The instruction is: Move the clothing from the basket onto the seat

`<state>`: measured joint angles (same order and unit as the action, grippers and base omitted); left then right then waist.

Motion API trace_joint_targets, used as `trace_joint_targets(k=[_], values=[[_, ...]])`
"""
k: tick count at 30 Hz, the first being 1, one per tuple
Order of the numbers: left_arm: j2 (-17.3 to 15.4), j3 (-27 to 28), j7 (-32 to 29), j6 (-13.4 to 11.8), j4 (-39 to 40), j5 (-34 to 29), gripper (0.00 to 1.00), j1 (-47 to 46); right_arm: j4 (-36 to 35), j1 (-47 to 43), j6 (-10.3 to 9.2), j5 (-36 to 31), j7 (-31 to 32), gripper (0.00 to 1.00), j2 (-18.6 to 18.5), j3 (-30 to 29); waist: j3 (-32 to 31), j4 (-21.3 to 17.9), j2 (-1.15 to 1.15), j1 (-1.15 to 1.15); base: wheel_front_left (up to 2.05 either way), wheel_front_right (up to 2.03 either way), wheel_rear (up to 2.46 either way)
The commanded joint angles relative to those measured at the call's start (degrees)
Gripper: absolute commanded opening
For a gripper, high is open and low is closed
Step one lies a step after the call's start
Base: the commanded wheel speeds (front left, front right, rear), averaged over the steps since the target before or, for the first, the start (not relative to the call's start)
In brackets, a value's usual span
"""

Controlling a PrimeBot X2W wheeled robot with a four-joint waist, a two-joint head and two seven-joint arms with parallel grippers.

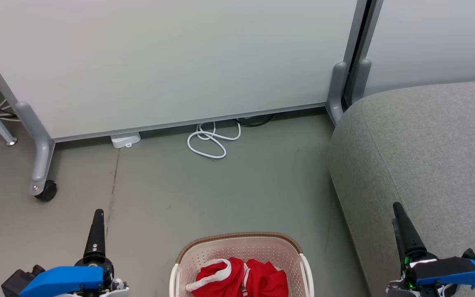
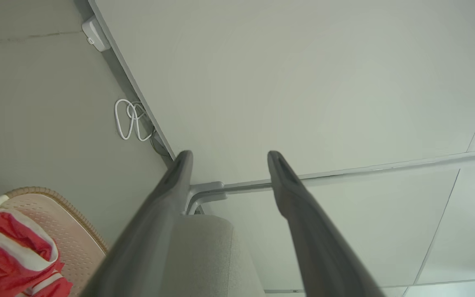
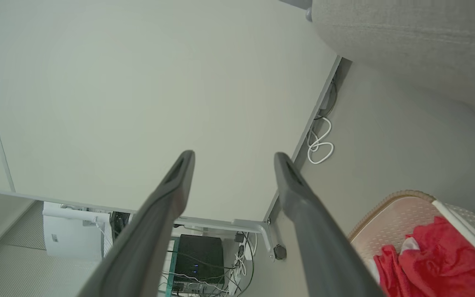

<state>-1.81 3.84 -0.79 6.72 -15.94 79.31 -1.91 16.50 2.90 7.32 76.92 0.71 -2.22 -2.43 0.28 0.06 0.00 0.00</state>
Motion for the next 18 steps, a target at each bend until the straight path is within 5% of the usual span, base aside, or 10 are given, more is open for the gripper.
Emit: trace_joint_targets(k=[1, 18], values=[[-0.5, -0.45, 0.64, -0.25, 1.2, -2.37, 1.0, -1.19, -0.78, 1.4, 0.1, -2.2, -0.55, 1.0, -0.29, 0.22, 0.01, 0.0, 0.0, 0.0, 0.0, 0.0, 0.0], [-0.99, -2.48, 4.31, -1.24, 1.94, -25.47, 1.0, -0.56, -1.95, 1.91, 0.13, -23.64, -4.23, 1.0, -0.42, 1.82, 0.11, 0.07, 0.0, 0.0, 0.0, 0.0, 0.0]])
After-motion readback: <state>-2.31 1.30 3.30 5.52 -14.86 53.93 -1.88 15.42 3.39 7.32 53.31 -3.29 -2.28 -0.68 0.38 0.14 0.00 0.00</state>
